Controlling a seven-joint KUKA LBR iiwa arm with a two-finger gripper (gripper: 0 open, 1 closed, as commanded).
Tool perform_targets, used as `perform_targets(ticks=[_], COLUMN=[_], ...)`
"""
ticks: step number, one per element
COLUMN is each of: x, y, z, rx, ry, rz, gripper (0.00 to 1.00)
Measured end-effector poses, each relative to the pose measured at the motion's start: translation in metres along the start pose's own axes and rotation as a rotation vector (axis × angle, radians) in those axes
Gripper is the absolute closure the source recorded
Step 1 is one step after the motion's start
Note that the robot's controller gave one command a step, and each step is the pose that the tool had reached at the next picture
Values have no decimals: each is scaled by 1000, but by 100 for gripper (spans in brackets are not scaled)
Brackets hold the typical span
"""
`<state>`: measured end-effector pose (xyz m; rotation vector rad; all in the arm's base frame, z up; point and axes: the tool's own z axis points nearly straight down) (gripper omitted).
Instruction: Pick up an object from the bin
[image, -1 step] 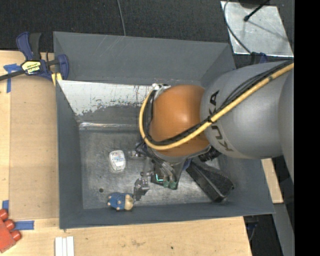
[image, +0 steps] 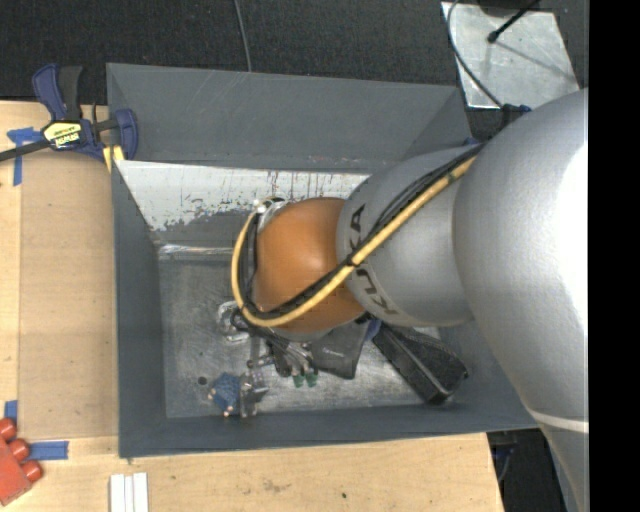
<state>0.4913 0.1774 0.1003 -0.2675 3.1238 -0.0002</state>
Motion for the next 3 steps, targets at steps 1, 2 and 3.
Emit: perform_targets(ticks=[1,2,3], x=[-4,1,-31], y=[13,14,5], z=[19,21,-155], rx=[9,9,-1], ry=[2,23,-5], rz=[-61,-60,-440], gripper=[0,100,100])
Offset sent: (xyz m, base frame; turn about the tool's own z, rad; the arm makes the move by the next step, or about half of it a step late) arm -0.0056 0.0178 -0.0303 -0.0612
